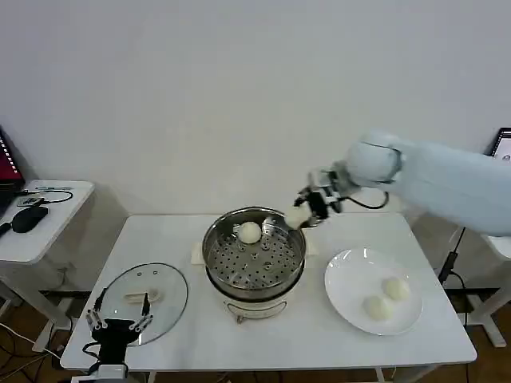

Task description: Take steamed baozi put them in steamer then cover it.

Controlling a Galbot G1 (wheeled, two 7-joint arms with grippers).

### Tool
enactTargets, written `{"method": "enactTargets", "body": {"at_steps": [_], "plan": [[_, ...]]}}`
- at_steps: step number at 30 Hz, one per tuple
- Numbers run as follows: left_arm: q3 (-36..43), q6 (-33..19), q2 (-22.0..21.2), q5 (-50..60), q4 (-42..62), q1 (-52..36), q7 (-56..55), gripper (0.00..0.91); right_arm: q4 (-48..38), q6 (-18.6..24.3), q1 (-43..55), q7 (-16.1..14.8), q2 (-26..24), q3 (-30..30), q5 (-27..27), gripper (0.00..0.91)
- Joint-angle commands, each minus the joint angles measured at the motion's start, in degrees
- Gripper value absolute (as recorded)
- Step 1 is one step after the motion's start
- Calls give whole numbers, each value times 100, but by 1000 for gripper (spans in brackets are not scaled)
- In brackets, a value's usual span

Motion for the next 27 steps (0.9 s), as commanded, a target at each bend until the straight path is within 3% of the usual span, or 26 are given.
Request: {"method": "enactTargets", "body": {"at_steps": [1, 7, 27], "plan": [[-70, -27, 0, 1, -65, 24, -17, 907, -759, -684, -102, 546, 1744, -275, 1144, 574], [-98, -107, -49, -3, -36, 65, -57, 907, -1148, -893, -483, 577, 2118, -310, 1060, 574], [-90, -150, -68, -2, -36, 84, -106, 907, -1522, -989, -1035, 539, 2475, -339, 806, 574]]}}
